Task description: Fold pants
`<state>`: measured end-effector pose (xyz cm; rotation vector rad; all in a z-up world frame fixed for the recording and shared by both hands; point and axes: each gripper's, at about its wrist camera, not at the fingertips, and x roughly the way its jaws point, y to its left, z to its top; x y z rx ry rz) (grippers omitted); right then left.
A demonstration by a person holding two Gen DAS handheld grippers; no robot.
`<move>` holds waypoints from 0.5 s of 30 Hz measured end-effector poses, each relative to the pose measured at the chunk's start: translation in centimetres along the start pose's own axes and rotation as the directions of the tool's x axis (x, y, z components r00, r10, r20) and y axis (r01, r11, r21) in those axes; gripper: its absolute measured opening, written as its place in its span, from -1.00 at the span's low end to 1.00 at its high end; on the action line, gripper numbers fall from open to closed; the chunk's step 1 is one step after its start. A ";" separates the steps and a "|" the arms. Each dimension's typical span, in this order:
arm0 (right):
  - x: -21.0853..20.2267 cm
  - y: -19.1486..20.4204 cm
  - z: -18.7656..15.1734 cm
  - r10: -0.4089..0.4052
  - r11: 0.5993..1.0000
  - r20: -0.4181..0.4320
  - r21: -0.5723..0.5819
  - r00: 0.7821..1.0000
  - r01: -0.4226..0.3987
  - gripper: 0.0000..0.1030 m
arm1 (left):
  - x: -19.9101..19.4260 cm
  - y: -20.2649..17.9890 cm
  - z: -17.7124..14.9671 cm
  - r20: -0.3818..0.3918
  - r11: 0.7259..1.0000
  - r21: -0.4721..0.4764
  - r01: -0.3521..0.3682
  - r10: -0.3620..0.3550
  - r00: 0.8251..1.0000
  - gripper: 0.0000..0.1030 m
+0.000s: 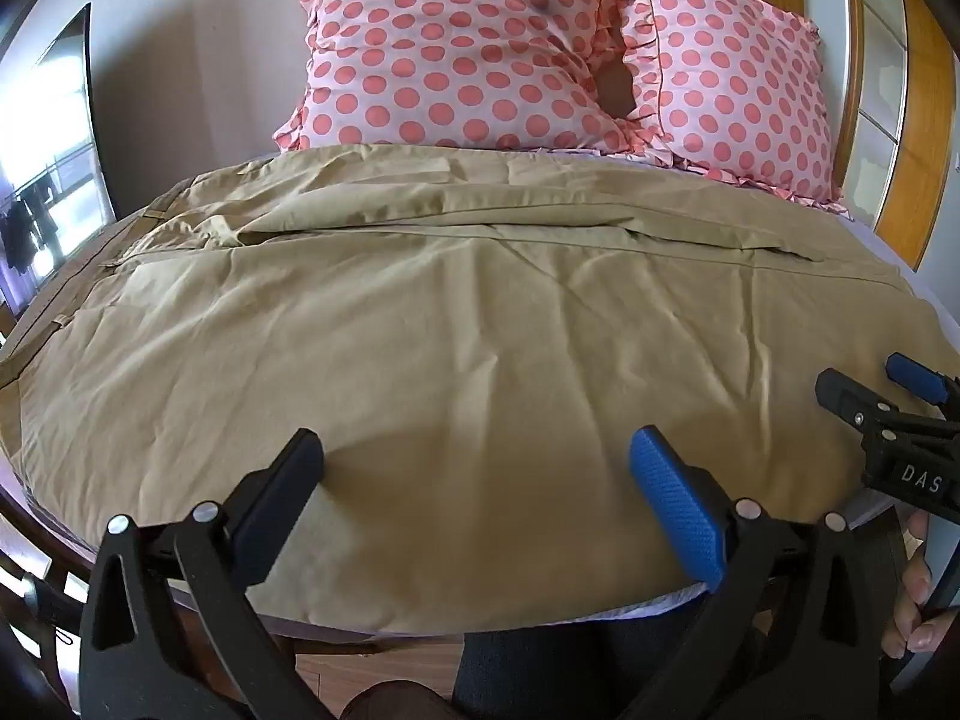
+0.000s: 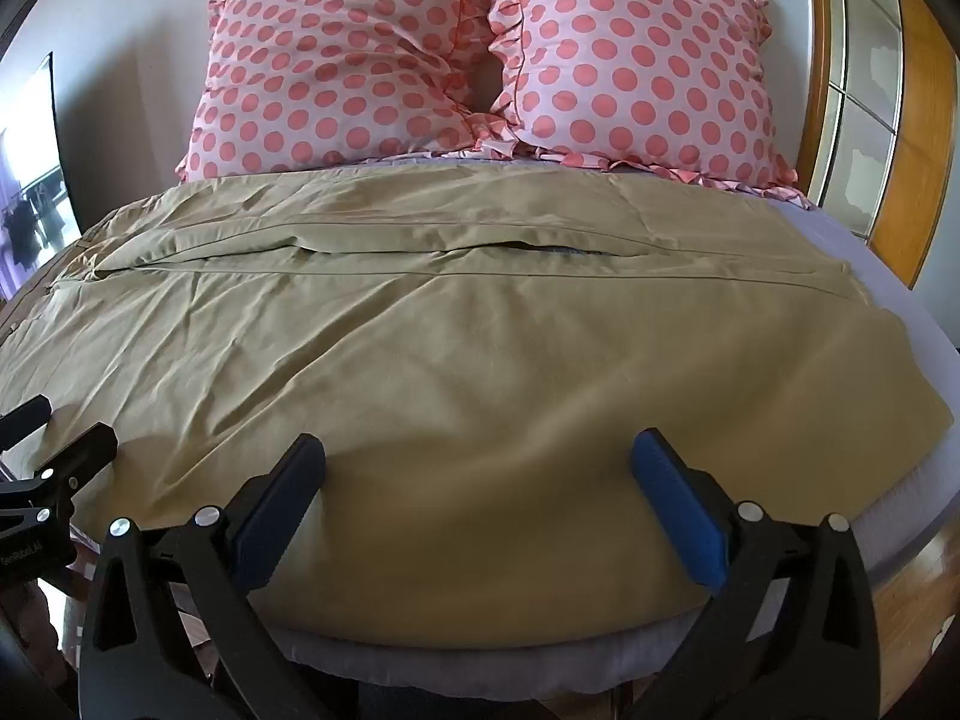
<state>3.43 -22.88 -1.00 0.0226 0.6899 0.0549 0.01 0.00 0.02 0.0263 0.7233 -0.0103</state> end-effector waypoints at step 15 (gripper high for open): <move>0.0 0.0 0.0 -0.002 1.000 0.000 -0.003 1.000 0.002 0.97 | 0.0 0.0 0.0 0.003 1.000 0.001 0.000 0.000 1.000 0.97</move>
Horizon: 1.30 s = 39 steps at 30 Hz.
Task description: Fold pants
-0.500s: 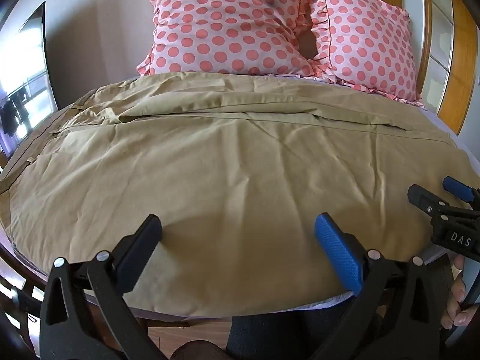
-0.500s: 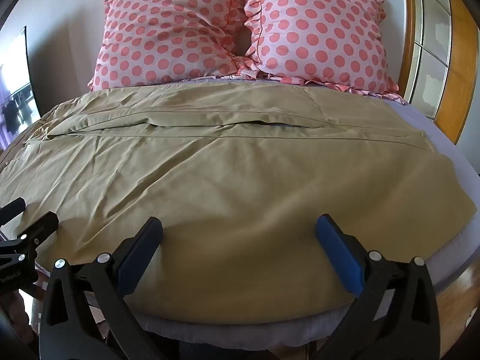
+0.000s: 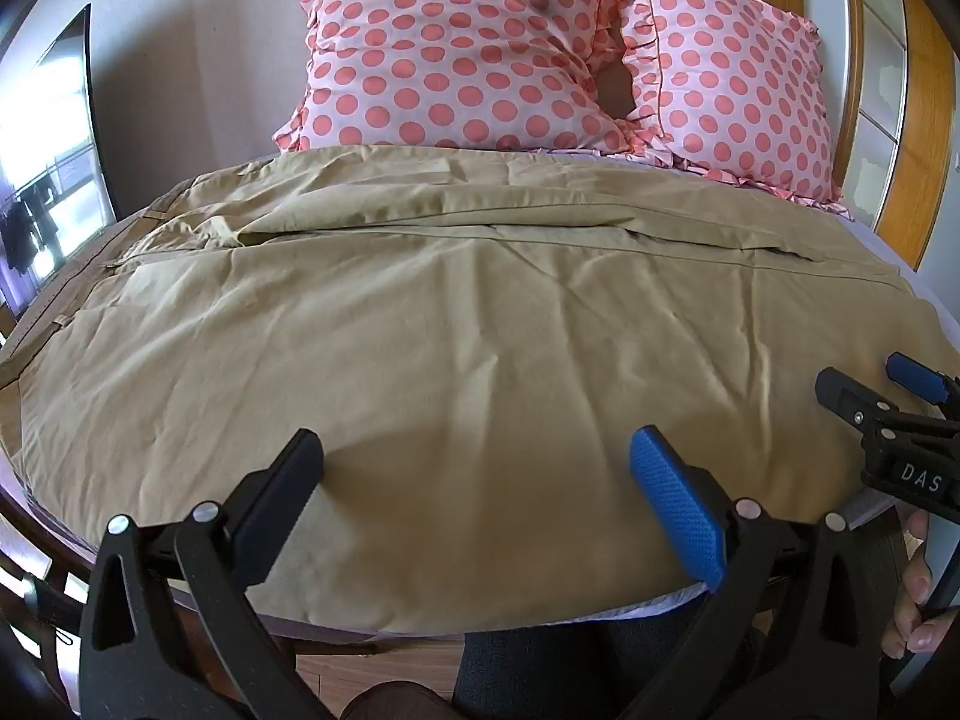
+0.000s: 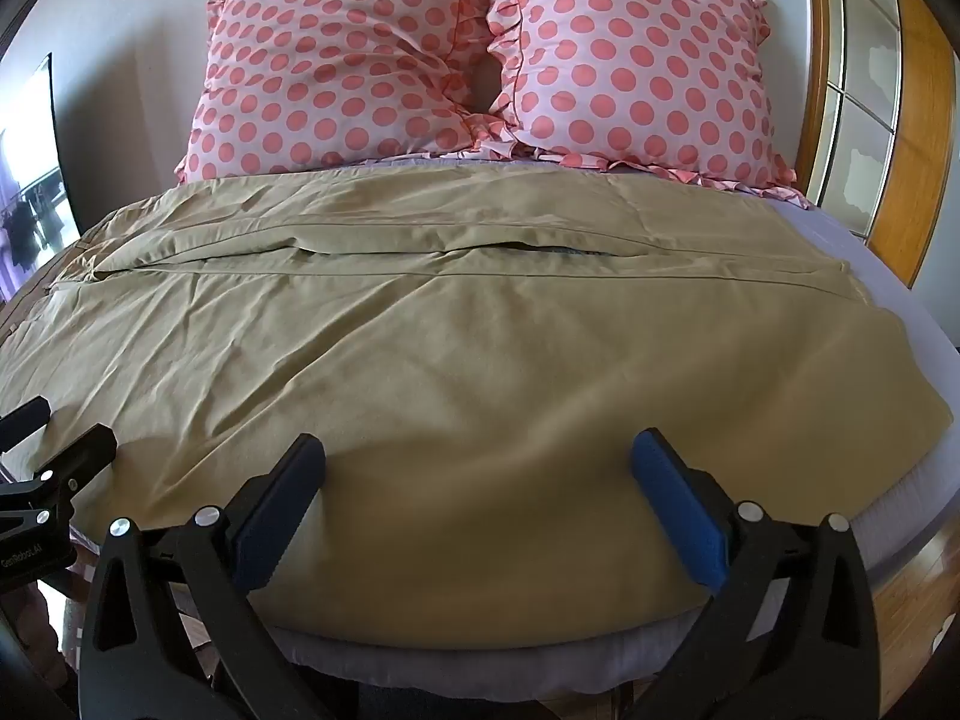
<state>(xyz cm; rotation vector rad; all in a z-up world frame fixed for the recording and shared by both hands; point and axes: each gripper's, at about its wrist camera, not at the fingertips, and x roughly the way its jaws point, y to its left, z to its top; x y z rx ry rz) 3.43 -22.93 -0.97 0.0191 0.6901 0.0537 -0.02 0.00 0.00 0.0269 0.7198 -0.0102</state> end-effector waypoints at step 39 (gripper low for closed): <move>0.5 0.0 -0.3 -0.002 1.000 0.010 0.001 1.000 0.002 0.97 | 0.0 0.0 0.0 0.005 1.000 0.000 -0.002 0.002 1.000 0.97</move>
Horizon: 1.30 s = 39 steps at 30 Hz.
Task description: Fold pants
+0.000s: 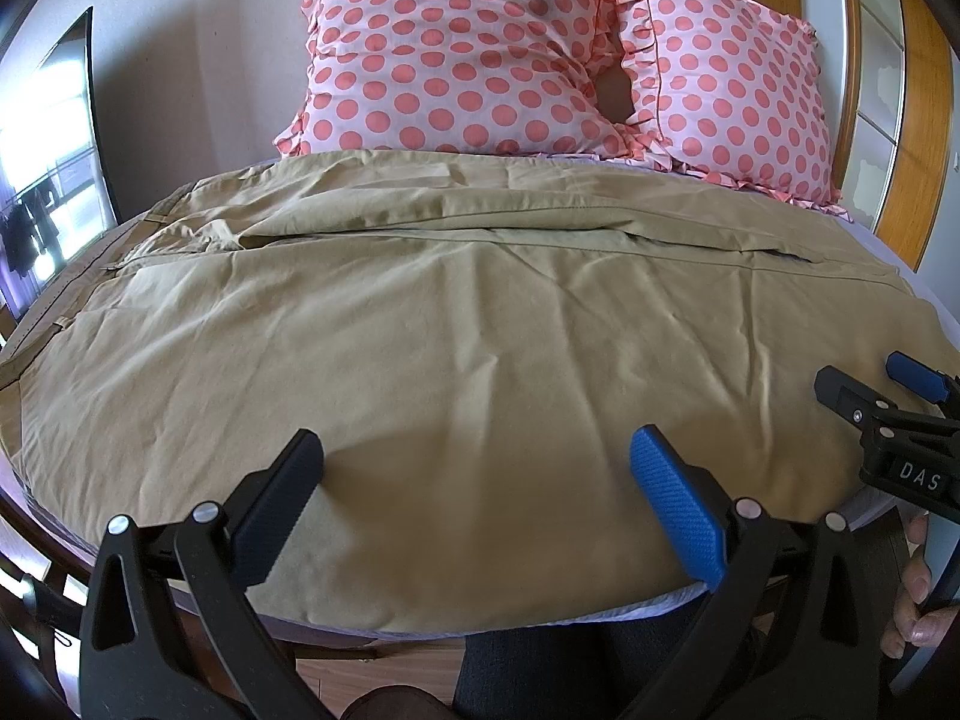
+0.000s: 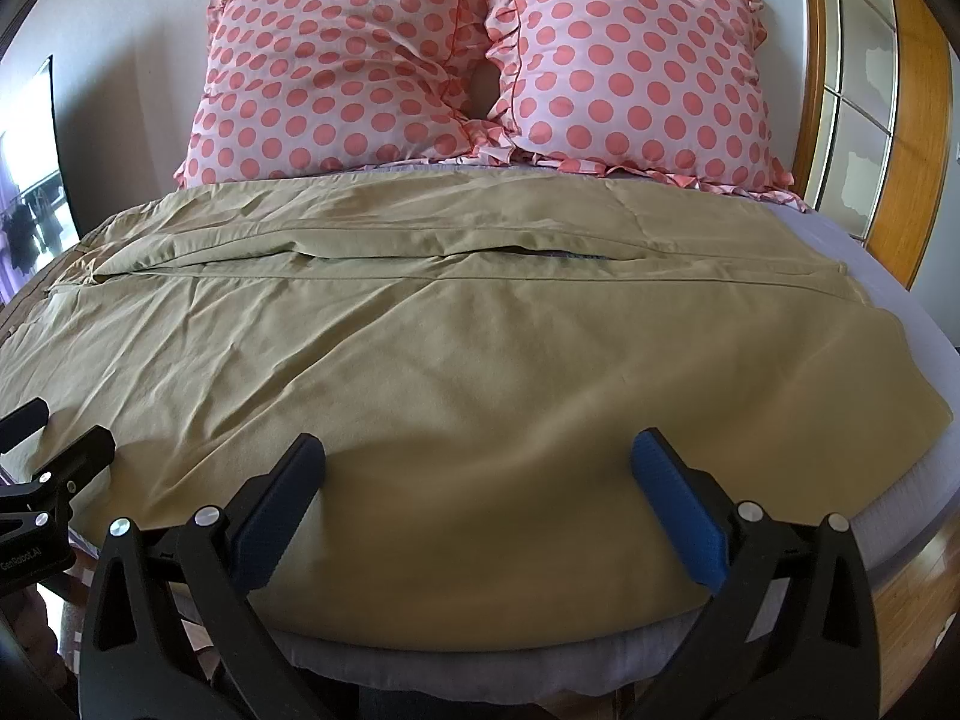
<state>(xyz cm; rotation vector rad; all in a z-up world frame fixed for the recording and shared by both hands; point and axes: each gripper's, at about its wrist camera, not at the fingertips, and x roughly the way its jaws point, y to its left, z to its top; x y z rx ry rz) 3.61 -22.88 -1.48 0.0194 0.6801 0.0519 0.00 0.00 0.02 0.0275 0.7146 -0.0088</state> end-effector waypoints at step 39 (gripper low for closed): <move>-0.5 -0.1 0.1 0.000 1.000 0.008 -0.001 1.000 0.000 0.97 | 0.0 0.0 0.0 0.005 1.000 0.001 0.000 0.000 1.000 0.97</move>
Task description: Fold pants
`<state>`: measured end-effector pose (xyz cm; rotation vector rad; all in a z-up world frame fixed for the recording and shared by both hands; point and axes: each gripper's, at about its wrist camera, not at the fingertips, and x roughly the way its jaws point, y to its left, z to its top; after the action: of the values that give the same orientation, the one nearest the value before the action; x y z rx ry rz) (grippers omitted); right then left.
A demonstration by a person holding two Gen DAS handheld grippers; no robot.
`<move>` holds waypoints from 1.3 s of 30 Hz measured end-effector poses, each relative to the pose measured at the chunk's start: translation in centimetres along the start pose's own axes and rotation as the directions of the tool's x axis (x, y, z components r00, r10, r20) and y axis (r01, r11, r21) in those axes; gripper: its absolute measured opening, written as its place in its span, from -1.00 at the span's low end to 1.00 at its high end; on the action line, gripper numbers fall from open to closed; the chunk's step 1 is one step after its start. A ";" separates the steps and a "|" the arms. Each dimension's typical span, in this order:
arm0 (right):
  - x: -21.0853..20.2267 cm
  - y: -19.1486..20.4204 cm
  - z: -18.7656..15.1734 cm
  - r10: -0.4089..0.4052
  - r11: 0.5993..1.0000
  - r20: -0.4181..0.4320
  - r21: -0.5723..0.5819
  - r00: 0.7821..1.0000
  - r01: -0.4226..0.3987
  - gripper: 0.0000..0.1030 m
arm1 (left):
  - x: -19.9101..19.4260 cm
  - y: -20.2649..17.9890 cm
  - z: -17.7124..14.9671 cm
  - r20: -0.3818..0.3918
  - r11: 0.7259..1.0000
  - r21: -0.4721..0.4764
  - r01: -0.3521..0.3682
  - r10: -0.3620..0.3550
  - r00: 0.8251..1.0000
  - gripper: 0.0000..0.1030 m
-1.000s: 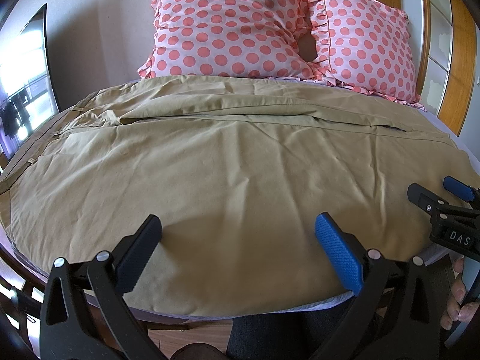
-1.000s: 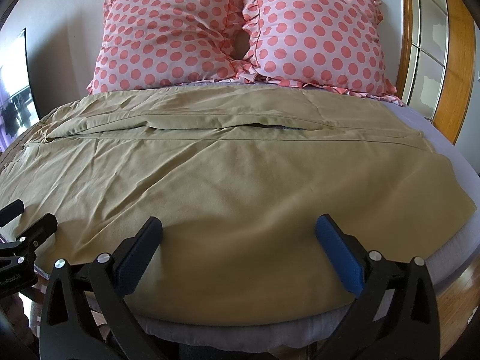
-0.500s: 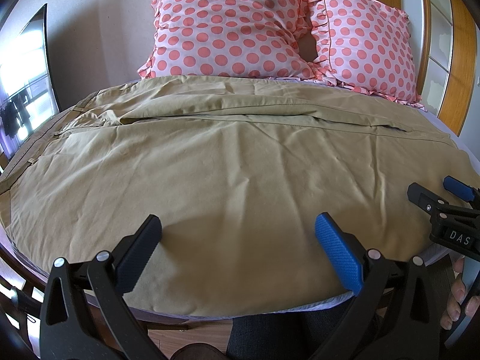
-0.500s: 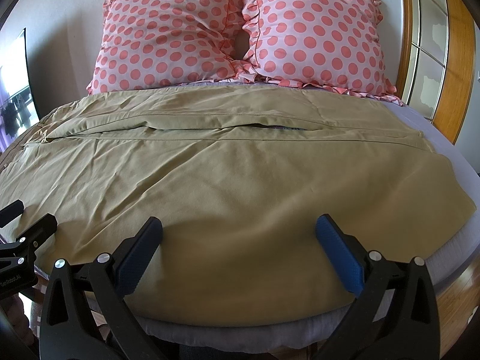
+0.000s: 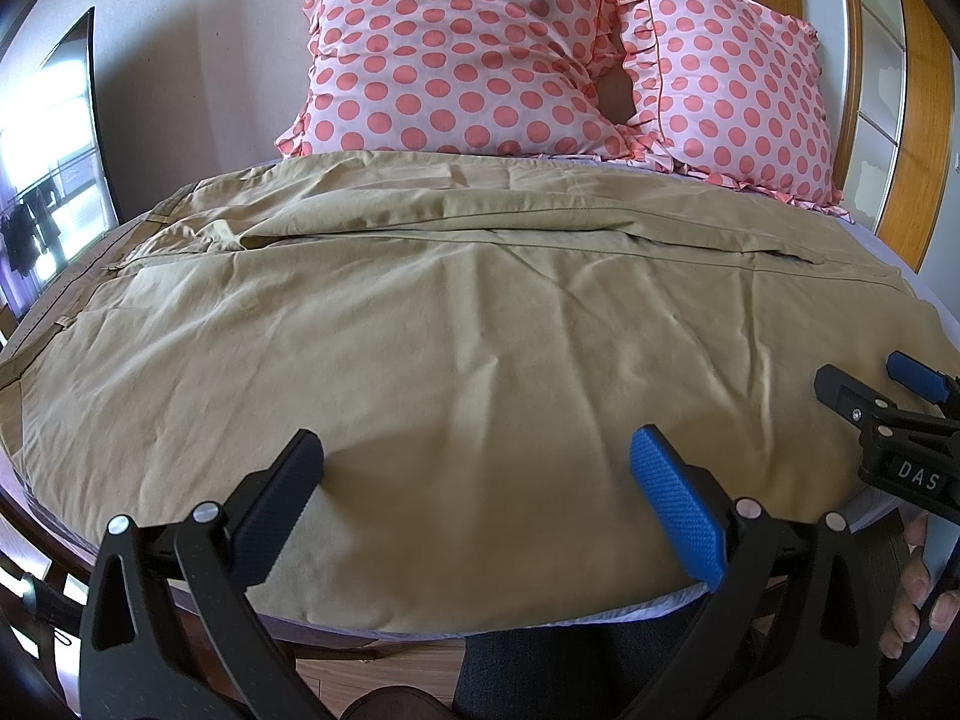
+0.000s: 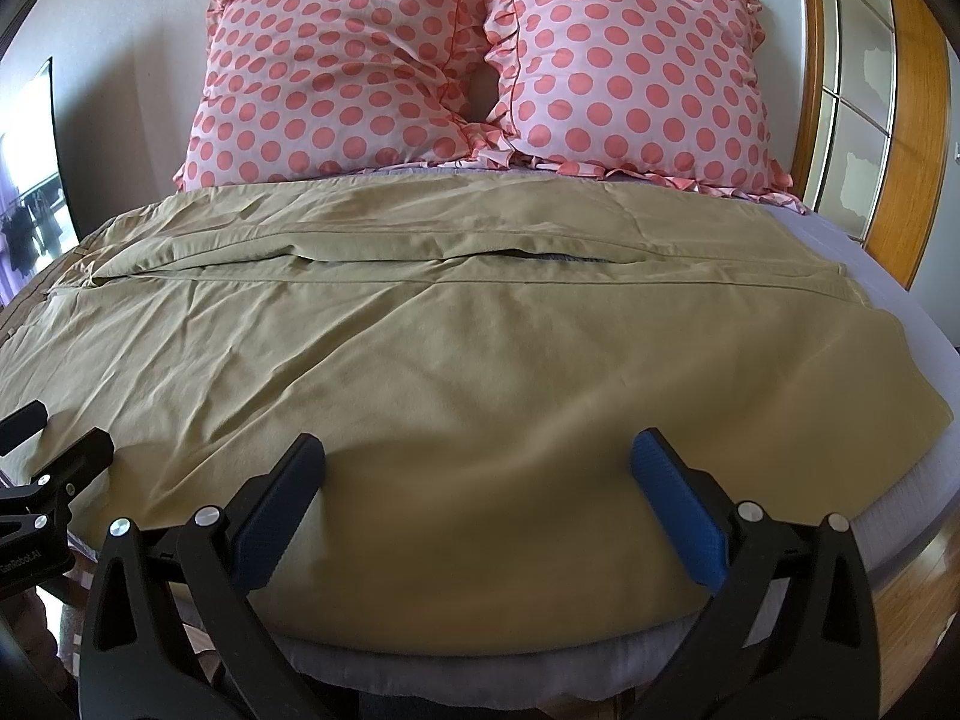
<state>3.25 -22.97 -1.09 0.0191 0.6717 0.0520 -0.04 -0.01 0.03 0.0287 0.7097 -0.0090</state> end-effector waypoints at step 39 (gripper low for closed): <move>24.6 -24.9 20.9 -0.355 0.726 -0.326 0.494 0.876 0.478 -0.68 | 1.6 1.5 6.1 0.107 0.992 -0.038 0.123 -0.119 0.987 0.96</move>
<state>36.52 -46.50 -0.84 0.4401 0.8732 -0.6026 5.12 1.33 3.66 -0.0570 0.6062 -0.1106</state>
